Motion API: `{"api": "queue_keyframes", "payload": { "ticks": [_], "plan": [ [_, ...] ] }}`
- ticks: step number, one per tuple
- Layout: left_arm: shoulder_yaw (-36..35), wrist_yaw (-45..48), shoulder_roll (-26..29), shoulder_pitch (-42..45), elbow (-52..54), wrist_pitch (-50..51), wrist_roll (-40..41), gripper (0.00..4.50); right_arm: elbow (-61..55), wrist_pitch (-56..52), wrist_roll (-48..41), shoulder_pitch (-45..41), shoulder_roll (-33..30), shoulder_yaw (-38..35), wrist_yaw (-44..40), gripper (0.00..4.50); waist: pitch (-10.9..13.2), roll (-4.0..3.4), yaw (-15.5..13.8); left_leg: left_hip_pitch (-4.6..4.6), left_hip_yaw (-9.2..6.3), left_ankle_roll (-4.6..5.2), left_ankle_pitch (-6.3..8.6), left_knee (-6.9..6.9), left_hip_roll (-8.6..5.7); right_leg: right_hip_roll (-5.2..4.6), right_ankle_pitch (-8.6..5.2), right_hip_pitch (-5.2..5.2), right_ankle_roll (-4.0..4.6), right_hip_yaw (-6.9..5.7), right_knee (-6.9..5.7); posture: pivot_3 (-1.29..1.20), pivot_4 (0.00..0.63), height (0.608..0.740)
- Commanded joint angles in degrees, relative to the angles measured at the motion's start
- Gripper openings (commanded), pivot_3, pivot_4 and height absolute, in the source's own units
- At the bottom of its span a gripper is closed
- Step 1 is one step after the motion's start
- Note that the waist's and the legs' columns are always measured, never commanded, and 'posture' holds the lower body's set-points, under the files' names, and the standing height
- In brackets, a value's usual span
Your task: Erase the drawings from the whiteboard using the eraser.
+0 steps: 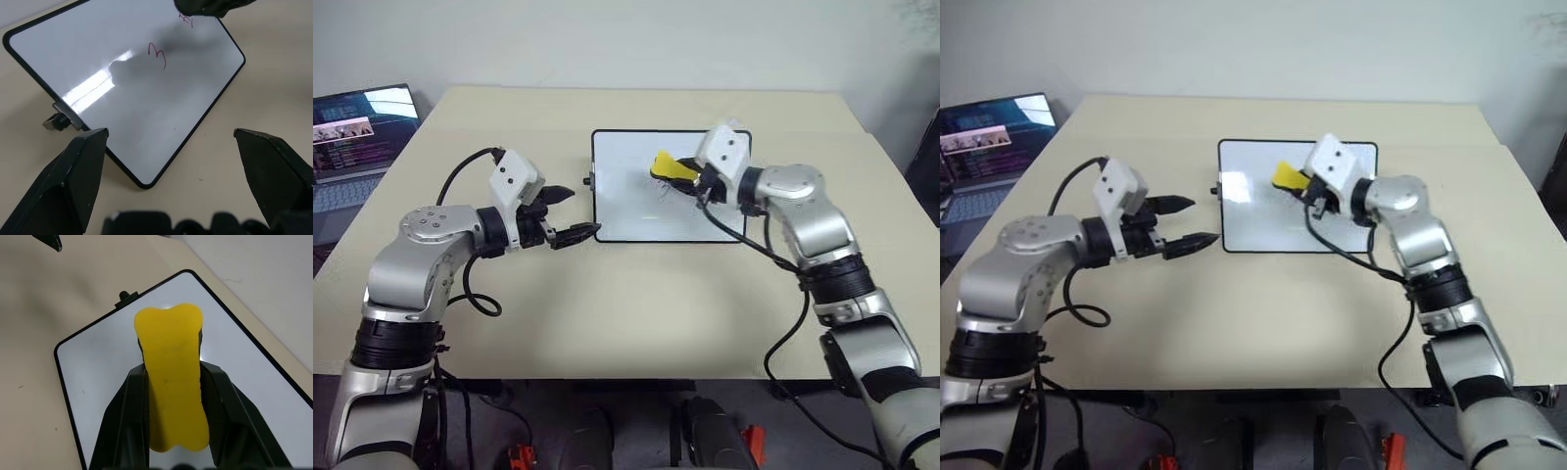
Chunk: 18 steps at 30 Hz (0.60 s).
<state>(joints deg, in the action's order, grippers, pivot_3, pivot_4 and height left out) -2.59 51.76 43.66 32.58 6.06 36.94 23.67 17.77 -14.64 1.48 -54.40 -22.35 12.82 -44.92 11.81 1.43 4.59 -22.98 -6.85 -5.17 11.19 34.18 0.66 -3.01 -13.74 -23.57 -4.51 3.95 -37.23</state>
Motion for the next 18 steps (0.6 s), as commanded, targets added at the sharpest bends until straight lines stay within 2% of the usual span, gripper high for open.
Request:
{"api": "queue_keyframes", "payload": {
  "ticks": [1, 12, 18],
  "plan": [
    [0.0, -0.5, -0.5, -0.1, 1.1, -1.1, -0.4, 4.50, 3.9, 3.3, 3.2, -2.2, 1.9, 0.5, 5.1, 1.08, 0.0, 0.00, 0.0, 0.00, 0.00, 0.00, 0.00, 0.00, 0.00, 0.00, 0.00, 0.00, 0.00, 0.00, 0.00, 0.00, 0.150, 0.740],
    [1.8, -4.2, -5.1, -1.6, 0.4, -4.1, -3.2, 4.50, 22.8, 10.6, 8.7, -6.4, 7.5, 0.5, 16.0, 1.08, 0.0, 0.00, 0.3, 0.03, -0.01, 0.00, 0.00, -0.01, 0.00, 0.00, 0.02, 0.00, 0.02, 0.01, -0.03, 0.00, 0.150, 0.740],
    [-0.3, -10.9, -11.5, -4.9, -0.9, -12.0, -5.4, 4.50, 27.1, 12.7, 8.4, -7.5, 9.1, -0.8, 19.8, 1.08, 0.0, 0.02, 0.3, 0.14, -0.02, 0.00, -0.01, 0.05, 0.00, 0.00, 0.03, 0.10, 0.03, 0.02, -0.09, 0.00, 0.150, 0.740]
  ]
}}
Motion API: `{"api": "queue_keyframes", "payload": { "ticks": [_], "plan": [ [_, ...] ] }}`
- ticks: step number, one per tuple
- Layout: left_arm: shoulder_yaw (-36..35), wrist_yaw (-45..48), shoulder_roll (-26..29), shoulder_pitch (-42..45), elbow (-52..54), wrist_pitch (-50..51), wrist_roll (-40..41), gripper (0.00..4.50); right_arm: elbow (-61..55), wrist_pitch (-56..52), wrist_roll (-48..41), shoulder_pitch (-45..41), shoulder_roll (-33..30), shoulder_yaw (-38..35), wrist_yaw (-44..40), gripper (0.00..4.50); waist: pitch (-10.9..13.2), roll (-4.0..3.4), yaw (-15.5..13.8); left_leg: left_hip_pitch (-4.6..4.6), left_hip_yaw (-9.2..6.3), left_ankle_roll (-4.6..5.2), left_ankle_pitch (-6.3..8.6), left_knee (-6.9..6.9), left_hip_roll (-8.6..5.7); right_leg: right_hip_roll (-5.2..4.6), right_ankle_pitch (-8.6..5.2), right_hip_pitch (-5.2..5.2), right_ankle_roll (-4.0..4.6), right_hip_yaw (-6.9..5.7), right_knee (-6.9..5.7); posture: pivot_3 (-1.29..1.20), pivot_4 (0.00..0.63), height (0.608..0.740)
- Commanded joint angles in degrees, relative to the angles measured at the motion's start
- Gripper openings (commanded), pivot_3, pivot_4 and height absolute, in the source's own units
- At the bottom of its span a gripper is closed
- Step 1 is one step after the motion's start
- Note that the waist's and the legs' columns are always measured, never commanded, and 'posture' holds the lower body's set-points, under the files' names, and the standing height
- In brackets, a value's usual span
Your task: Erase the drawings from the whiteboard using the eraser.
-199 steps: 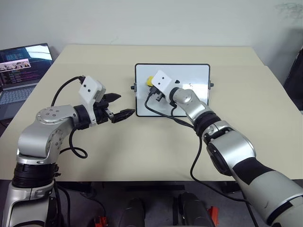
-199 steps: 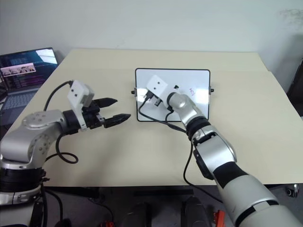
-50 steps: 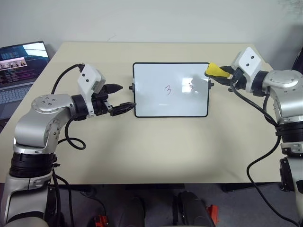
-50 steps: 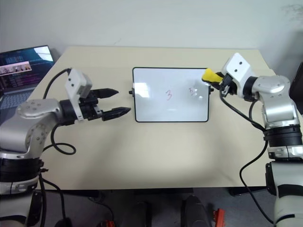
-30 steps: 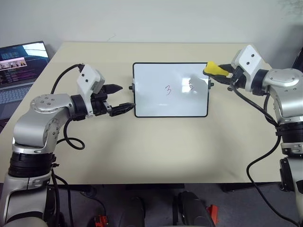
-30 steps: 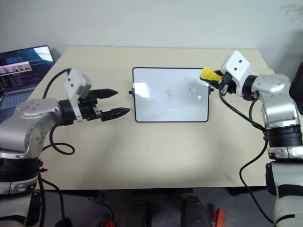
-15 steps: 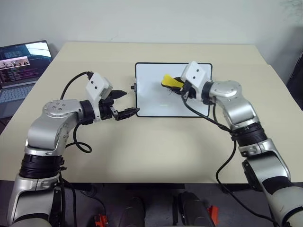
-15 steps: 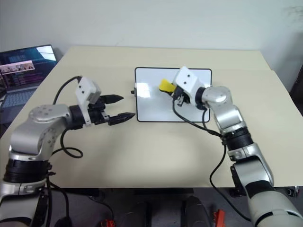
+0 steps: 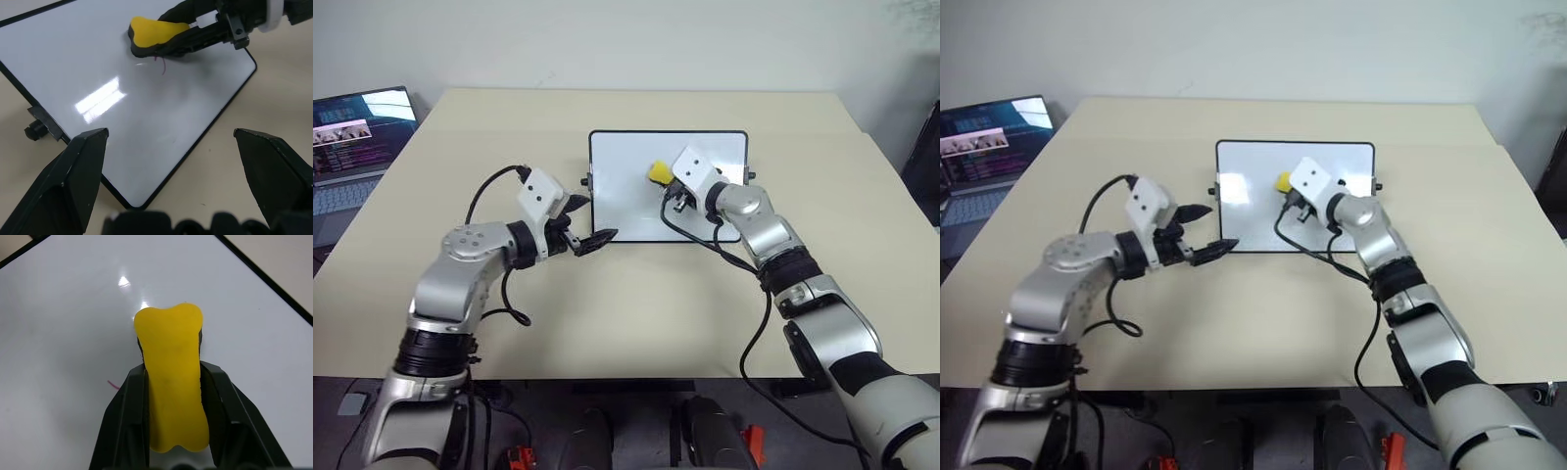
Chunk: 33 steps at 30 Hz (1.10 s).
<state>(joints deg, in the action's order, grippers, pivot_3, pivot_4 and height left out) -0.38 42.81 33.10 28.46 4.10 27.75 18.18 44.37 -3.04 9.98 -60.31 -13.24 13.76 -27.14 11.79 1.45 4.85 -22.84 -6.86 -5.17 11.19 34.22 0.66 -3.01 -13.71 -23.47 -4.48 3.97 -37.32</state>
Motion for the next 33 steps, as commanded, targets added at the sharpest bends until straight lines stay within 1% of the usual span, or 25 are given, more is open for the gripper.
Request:
{"api": "queue_keyframes", "payload": {
  "ticks": [1, 5, 10, 15, 20, 23, 27, 33],
  "plan": [
    [-2.5, -2.3, -1.4, -2.0, 1.0, -3.6, -0.1, 4.50, 0.5, 1.2, -0.1, -1.5, 0.0, -1.9, 2.3, 1.08, 0.0, 0.00, 0.0, -0.01, 0.00, 0.00, 0.00, 0.02, 0.00, 0.00, 0.00, 0.00, 0.00, 0.00, -0.01, 0.00, 0.150, 0.740],
    [-1.7, -3.0, -2.3, -5.5, 1.1, -5.1, -0.9, 4.50, 0.1, 0.6, 1.0, -1.9, -0.7, -1.5, 3.3, 1.08, 0.0, 0.00, 0.0, 0.02, 0.00, 0.00, 0.00, 0.04, 0.00, 0.00, 0.00, 0.00, 0.00, 0.01, -0.09, 0.00, 0.150, 0.740],
    [-1.4, -3.0, -3.2, -4.8, 1.1, -4.5, -0.3, 4.50, 1.4, -0.4, 3.1, -1.6, -0.7, 0.1, 3.9, 1.08, 0.0, 0.00, -0.1, 0.00, -0.04, 0.00, 0.00, 0.30, -0.05, 0.00, -0.01, 0.00, -0.01, 0.01, -0.34, 0.00, 0.150, 0.740],
    [-1.2, -1.7, -2.8, -3.7, 1.2, -3.5, 0.3, 4.50, -1.6, -3.4, 4.6, 3.7, -1.2, 4.6, -5.2, 1.08, -0.1, 0.03, 0.0, 0.12, -0.06, 0.01, 0.00, 0.51, -0.05, 0.02, -0.02, 0.15, -0.02, 0.01, -0.46, 0.00, 0.150, 0.740],
    [-1.2, -0.9, -2.6, -2.7, 0.8, -3.0, 0.3, 4.50, -6.6, -6.0, 4.5, 7.3, -2.1, 5.9, -9.9, 1.07, -0.1, 0.04, 0.1, 0.26, -0.06, 0.01, 0.01, 0.60, -0.05, 0.02, -0.07, 0.28, -0.13, 0.02, -0.56, 0.00, 0.150, 0.740],
    [-1.0, -0.6, -2.7, -2.7, 0.6, -3.1, 0.2, 4.50, -6.9, -6.1, 4.3, 6.9, -2.0, 4.7, -7.9, 1.07, -0.1, 0.04, 0.1, 0.31, -0.06, 0.01, 0.00, 0.62, -0.05, 0.04, -0.07, 0.28, -0.21, 0.02, -0.62, 0.00, 0.150, 0.740],
    [-0.9, -0.4, -2.8, -2.6, 0.3, -3.0, 0.1, 4.50, -2.6, -4.9, 4.3, 2.0, -1.8, 1.4, 0.4, 1.07, -0.1, 0.03, 0.1, 0.31, -0.07, 0.02, -0.02, 0.66, -0.05, 0.04, -0.03, 0.28, -0.23, 0.03, -0.64, 0.00, 0.150, 0.740],
    [-0.8, -0.5, -2.8, -2.1, 0.0, -2.9, 0.0, 4.50, 1.4, -4.4, 4.6, -1.2, -1.7, 0.1, 5.7, 1.07, -0.1, 0.05, -0.1, 0.26, -0.08, 0.03, -0.07, 0.65, -0.05, 0.04, 0.03, 0.28, -0.24, 0.02, -0.56, 0.00, 0.150, 0.740]
  ]
}}
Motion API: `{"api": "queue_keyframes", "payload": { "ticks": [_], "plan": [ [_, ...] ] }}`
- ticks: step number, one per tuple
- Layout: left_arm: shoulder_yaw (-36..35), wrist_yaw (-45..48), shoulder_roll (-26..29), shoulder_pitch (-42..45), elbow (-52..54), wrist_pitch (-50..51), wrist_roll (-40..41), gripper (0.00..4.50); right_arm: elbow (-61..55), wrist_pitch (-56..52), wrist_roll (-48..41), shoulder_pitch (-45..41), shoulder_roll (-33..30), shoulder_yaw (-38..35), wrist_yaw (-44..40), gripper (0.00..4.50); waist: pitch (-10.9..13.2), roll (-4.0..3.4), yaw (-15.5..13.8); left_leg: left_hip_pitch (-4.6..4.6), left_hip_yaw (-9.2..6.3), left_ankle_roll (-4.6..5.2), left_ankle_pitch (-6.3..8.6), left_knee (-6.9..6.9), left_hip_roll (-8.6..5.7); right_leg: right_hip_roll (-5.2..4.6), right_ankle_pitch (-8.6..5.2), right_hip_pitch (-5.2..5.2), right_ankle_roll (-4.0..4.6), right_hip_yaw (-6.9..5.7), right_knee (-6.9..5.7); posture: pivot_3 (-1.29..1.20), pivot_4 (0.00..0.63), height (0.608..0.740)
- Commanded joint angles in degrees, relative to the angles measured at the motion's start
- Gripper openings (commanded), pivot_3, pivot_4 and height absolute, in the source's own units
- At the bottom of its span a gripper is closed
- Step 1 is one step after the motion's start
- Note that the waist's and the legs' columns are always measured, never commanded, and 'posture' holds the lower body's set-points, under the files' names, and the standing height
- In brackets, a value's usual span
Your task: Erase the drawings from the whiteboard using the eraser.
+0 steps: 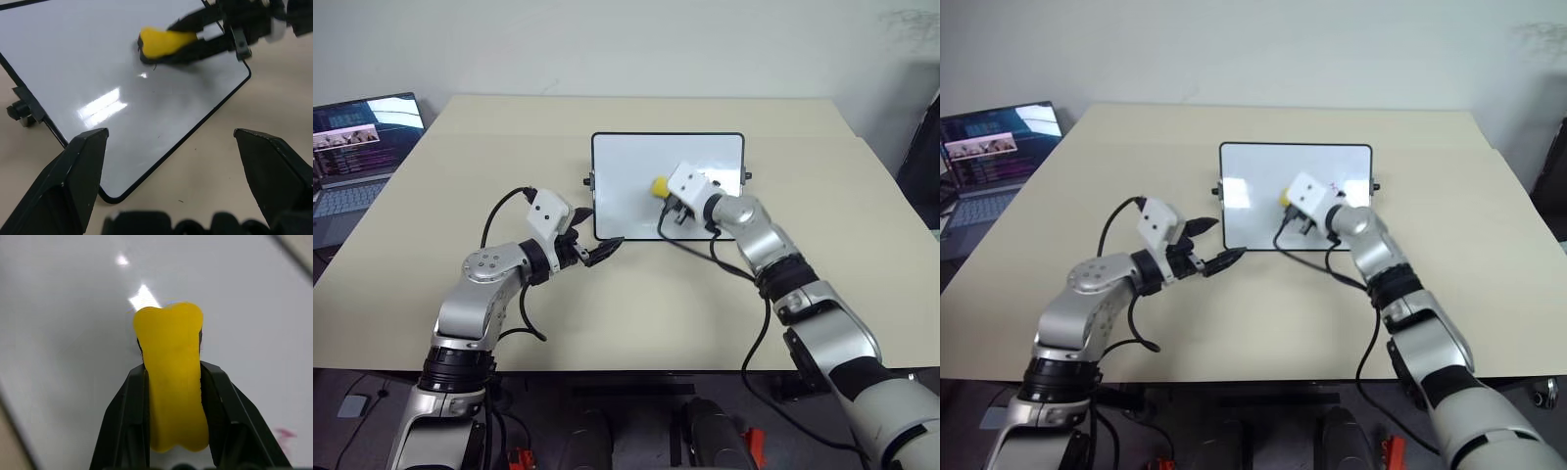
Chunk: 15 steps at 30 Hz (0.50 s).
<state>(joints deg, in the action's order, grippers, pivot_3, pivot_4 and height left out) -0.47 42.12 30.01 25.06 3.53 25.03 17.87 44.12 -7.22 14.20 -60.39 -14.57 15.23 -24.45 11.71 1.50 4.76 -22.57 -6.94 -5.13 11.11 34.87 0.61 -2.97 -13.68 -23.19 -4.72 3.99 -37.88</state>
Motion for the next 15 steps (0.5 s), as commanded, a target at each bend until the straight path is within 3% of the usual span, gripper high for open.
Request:
{"api": "queue_keyframes", "payload": {
  "ticks": [1, 5, 15],
  "plan": [
    [-0.7, 0.2, 0.3, 1.3, 0.6, -0.1, 0.3, 4.50, 2.1, -0.3, 0.5, -1.4, -0.3, -1.6, 3.5, 1.07, 0.0, 0.00, 0.1, -0.02, 0.00, 0.00, 0.00, -0.01, 0.00, 0.00, 0.00, 0.00, 0.00, 0.00, 0.01, 0.00, 0.150, 0.740],
    [-0.7, 0.2, 0.4, 1.4, 0.7, 0.0, 0.3, 4.50, 1.6, -0.2, 0.6, -0.8, 0.0, -0.5, 1.0, 1.07, 0.0, 0.00, 0.1, -0.02, 0.00, 0.00, 0.00, -0.02, 0.00, 0.00, 0.00, -0.02, 0.00, 0.00, 0.01, 0.00, 0.150, 0.740],
    [-1.1, 0.0, 0.7, 0.7, 1.8, 0.7, 0.5, 4.50, -8.3, -6.7, 1.9, 7.6, -1.7, 6.4, -15.7, 1.07, 0.0, 0.02, 0.3, 0.01, -0.01, 0.00, 0.00, -0.02, 0.01, 0.02, -0.01, -0.01, -0.02, 0.00, 0.02, 0.00, 0.150, 0.740]
  ]
}}
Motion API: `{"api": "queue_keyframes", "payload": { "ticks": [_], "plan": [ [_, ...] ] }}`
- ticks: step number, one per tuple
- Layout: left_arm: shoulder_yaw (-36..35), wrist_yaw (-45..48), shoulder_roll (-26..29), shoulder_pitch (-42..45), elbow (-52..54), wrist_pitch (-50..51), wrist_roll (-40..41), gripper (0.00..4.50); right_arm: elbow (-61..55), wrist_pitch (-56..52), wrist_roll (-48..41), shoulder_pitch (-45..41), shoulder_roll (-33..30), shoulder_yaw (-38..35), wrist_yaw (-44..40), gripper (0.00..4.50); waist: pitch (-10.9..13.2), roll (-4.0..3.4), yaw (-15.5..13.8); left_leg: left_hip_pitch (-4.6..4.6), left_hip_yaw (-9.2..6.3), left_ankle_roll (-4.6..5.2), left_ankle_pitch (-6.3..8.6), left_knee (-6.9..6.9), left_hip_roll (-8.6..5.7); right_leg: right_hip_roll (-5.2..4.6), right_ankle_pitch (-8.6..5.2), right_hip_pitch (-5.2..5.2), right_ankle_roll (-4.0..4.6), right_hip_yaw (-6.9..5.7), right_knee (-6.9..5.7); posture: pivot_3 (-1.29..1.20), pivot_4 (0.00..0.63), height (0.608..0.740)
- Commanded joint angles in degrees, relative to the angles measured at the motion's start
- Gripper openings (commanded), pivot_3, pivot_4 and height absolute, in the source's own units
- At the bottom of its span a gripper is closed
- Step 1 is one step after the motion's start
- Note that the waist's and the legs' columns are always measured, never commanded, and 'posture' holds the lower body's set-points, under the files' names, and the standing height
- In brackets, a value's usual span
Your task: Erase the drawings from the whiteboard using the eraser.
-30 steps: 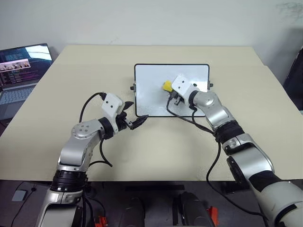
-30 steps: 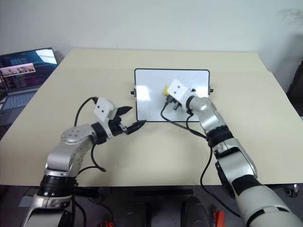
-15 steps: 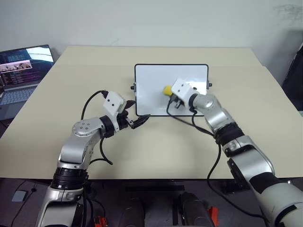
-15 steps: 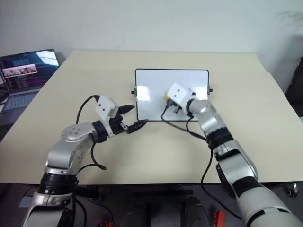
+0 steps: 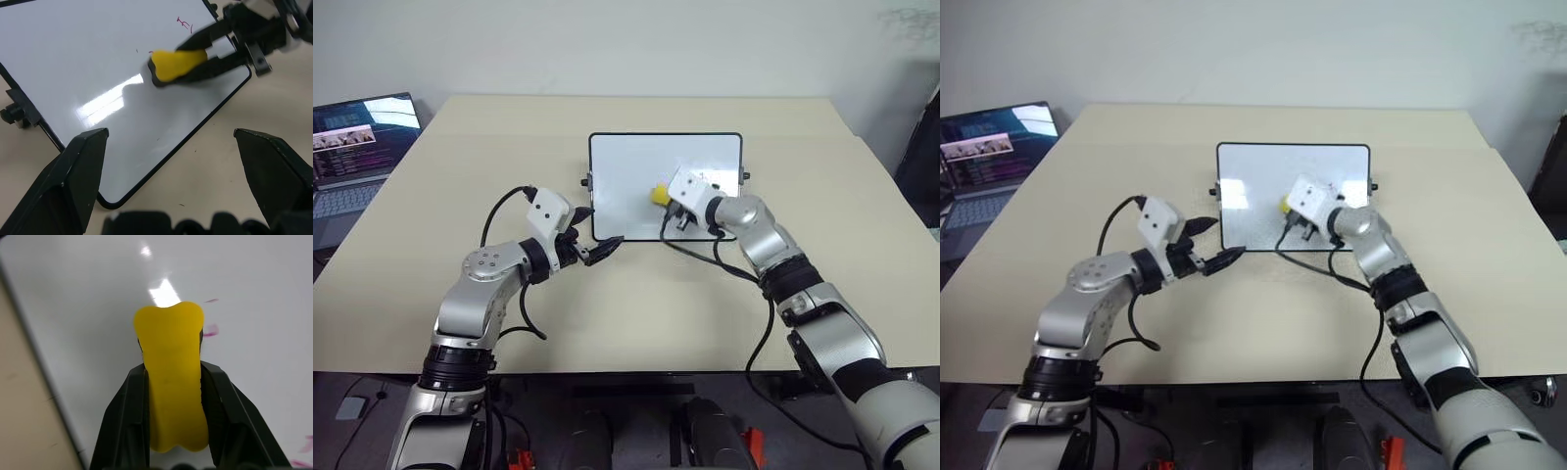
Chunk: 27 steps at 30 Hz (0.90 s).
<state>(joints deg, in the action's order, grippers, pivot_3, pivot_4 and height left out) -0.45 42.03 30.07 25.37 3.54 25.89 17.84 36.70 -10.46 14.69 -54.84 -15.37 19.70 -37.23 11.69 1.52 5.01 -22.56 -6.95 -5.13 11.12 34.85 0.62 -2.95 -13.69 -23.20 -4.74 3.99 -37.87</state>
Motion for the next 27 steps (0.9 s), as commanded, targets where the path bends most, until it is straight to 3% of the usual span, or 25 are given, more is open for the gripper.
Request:
{"api": "queue_keyframes", "payload": {
  "ticks": [1, 14, 21, 27],
  "plan": [
    [-1.2, 0.0, 0.6, 0.3, 1.9, -0.2, 0.5, 4.50, -1.1, -3.7, 1.5, 2.1, -0.9, 1.7, -2.2, 1.07, 0.0, 0.00, 0.0, 0.01, 0.00, 0.00, 0.00, 0.00, 0.00, 0.00, 0.00, 0.00, 0.00, 0.00, -0.01, 0.00, 0.150, 0.740],
    [-0.9, 0.1, 0.5, 0.6, 2.0, -0.2, 0.4, 4.50, 5.2, -3.8, 1.5, -7.4, -0.7, -4.1, 14.0, 1.06, 0.0, -0.01, -0.2, -0.05, -0.01, 0.04, -0.05, 0.02, 0.00, 0.00, -0.03, -0.01, 0.17, -0.01, 0.03, 0.00, 0.150, 0.740],
    [-0.8, 0.2, 0.4, 1.1, 1.3, -0.4, 0.4, 4.50, 3.0, -3.8, 2.1, -5.5, -0.7, -1.4, 8.9, 1.06, 0.0, -0.01, -0.2, -0.15, -0.01, 0.04, -0.04, -0.05, 0.00, 0.00, 0.05, -0.07, 0.02, -0.01, 0.17, 0.00, 0.150, 0.740],
    [-0.9, 0.3, 0.5, 0.9, 1.3, -0.4, 0.5, 4.50, -4.2, -6.9, 2.9, 0.2, -2.4, 2.7, -2.0, 1.05, 0.0, 0.00, -0.2, -0.15, -0.01, 0.04, -0.03, -0.06, 0.01, 0.00, 0.04, -0.07, 0.00, -0.02, 0.18, 0.00, 0.150, 0.740]
  ]
}}
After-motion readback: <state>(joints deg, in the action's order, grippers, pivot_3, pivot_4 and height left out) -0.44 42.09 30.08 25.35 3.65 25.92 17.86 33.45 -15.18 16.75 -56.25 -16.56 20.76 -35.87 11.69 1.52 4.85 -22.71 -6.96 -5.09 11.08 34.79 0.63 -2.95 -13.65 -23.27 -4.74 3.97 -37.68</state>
